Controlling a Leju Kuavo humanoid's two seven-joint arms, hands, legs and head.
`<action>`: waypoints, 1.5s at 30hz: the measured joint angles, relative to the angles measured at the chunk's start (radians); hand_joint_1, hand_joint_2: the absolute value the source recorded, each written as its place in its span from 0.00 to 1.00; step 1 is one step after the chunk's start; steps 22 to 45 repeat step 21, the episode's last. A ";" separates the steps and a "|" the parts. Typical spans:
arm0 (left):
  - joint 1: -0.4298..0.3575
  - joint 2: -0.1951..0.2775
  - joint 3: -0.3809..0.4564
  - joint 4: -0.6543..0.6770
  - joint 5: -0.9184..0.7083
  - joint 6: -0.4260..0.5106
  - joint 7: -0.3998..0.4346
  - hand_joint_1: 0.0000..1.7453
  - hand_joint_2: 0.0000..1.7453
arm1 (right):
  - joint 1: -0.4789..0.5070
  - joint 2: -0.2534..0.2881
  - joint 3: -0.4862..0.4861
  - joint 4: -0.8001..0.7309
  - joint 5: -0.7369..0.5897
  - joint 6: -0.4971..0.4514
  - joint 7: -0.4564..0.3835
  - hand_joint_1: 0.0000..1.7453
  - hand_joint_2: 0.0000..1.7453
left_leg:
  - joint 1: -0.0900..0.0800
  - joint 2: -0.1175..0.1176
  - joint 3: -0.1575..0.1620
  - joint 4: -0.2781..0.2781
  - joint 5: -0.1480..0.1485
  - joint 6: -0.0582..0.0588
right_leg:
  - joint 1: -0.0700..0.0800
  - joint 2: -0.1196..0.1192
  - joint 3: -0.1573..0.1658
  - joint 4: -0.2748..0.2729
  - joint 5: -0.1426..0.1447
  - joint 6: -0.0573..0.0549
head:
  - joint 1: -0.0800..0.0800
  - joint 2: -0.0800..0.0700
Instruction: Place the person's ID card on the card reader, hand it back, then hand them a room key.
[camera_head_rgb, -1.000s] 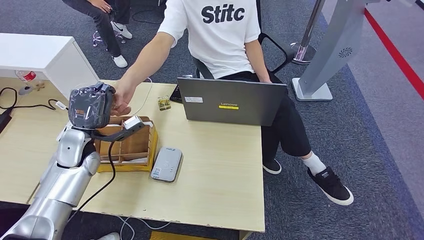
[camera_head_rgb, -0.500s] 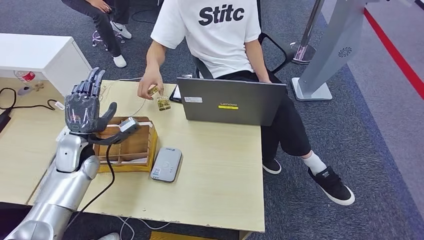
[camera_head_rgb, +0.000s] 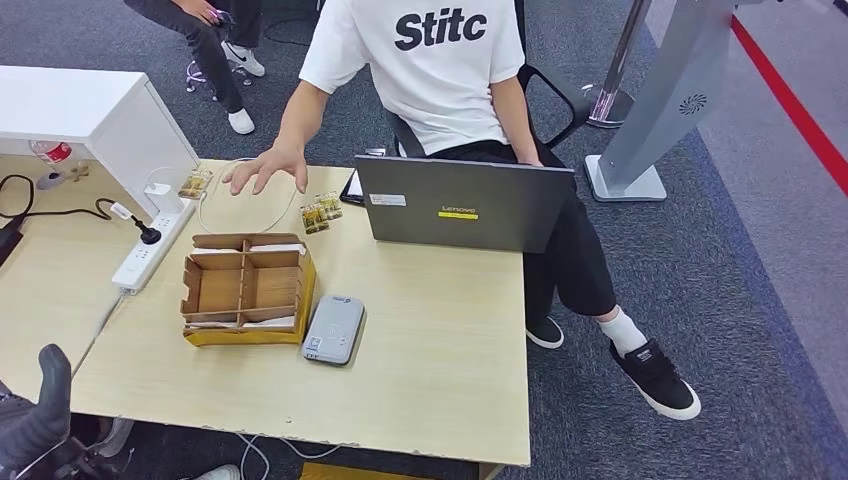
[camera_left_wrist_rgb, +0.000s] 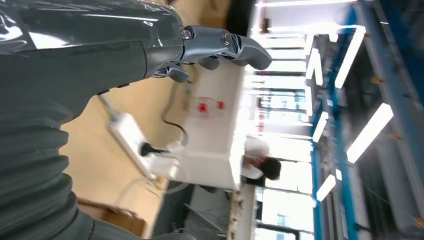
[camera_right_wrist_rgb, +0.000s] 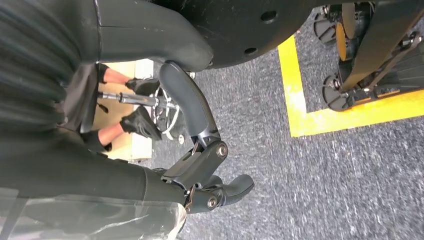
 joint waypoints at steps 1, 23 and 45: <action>-0.015 -0.016 0.086 0.064 0.024 -0.040 0.003 0.00 1.00 | 0.000 0.003 -0.001 0.000 0.010 0.001 0.006 0.00 1.00 | 0.000 0.000 0.001 0.000 0.000 -0.001 | 0.000 0.000 0.001 0.000 0.000 0.000 | 0.000 0.000; -0.251 0.114 0.619 1.387 -0.219 0.272 0.594 1.00 1.00 | -0.008 0.008 0.008 0.000 0.112 0.043 0.015 0.60 1.00 | 0.001 -0.003 0.002 0.000 0.002 -0.004 | 0.001 -0.001 0.002 0.000 0.002 -0.003 | -0.001 0.000; -0.251 0.114 0.619 1.387 -0.219 0.272 0.594 1.00 1.00 | -0.008 0.008 0.008 0.000 0.112 0.043 0.015 0.60 1.00 | 0.001 -0.003 0.002 0.000 0.002 -0.004 | 0.001 -0.001 0.002 0.000 0.002 -0.003 | -0.001 0.000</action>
